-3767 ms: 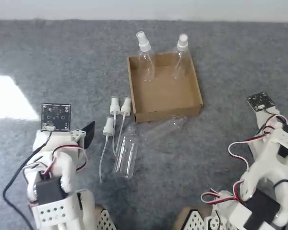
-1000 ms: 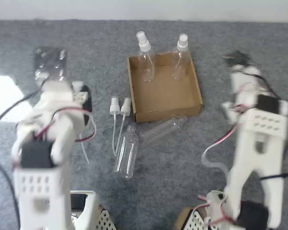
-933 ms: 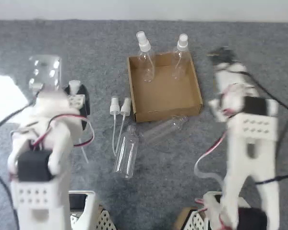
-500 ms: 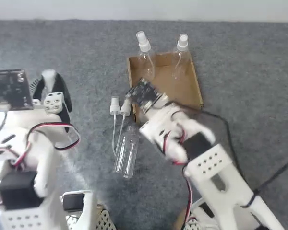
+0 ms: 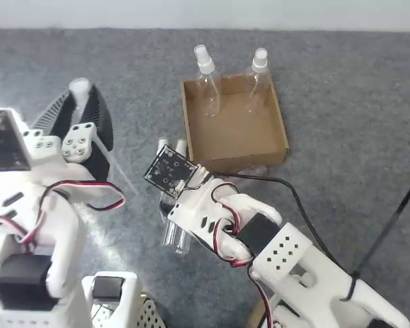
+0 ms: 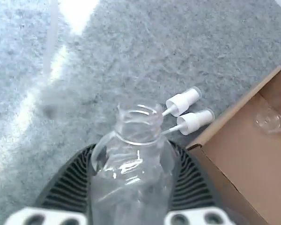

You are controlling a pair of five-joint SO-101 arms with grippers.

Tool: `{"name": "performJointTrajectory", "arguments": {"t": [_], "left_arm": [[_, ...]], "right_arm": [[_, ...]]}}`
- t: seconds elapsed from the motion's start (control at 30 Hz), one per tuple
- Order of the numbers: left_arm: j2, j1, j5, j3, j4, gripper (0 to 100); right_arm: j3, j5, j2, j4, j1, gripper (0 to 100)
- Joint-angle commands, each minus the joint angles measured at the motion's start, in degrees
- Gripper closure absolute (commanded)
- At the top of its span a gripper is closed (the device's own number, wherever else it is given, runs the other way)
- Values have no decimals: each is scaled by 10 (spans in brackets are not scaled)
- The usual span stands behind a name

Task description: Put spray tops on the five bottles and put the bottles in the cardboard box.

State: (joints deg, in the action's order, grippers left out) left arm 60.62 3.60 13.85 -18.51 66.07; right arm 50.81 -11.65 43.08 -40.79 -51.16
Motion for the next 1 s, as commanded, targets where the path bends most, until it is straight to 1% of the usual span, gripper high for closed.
{"name": "performJointTrajectory", "arguments": {"t": [0.0, 0.07, 0.13, 0.23, 0.33, 0.4, 0.47, 0.67, 0.87, 0.97], "left_arm": [[4, -12, 24, 11, -44, 991], [4, -12, 41, 11, -59, 991], [4, -12, 44, 3, -67, 991], [4, -21, 46, -26, -81, 991], [4, -36, 47, -70, -117, 991], [4, -53, 47, -90, -142, 991], [4, -64, 45, -100, -149, 991], [5, -63, 45, -96, -153, 991], [4, -68, 46, -30, -118, 991], [4, -74, 46, -27, -129, 991]], "right_arm": [[40, 44, 35, 84, -6, 993], [91, 54, 57, 146, -6, 993], [127, 43, 84, 177, -7, 993], [142, 42, 121, 169, -7, 993], [142, 43, 145, 150, -7, 993], [143, 43, 151, 147, -7, 993], [145, 43, 151, 147, -7, 993], [157, 42, 151, 152, -7, 993], [157, 43, 151, 149, -7, 993], [157, 43, 151, 149, -7, 993]]}}
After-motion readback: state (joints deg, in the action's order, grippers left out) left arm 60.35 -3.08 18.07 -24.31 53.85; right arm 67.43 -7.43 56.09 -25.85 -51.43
